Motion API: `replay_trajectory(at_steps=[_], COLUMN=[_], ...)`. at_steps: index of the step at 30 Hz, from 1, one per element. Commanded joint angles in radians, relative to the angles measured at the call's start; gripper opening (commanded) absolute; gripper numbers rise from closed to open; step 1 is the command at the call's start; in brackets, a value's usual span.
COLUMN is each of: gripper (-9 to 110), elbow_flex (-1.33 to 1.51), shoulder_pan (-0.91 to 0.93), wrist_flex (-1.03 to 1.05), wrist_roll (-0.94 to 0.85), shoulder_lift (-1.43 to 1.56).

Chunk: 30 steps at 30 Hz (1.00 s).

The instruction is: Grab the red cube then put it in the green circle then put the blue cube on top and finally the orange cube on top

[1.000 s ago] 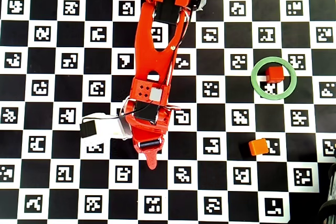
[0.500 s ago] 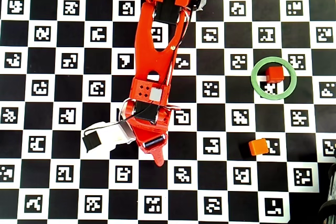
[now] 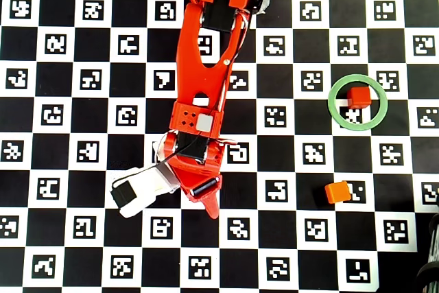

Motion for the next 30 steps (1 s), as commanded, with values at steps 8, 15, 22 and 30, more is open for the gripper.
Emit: replay_trajectory(at_steps=[8, 15, 22, 30], gripper=[49, 49, 49, 49], elbow_flex=[-0.078, -0.078, -0.077, -0.080], shoulder_pan=[-0.009, -0.003, -0.002, -0.002], wrist_flex=[-0.020, -0.041, -0.061, -0.066], wrist_roll=[-0.084, -0.117, -0.126, -0.124], shoulder_lift=[0.011, 0.009, 0.002, 0.002])
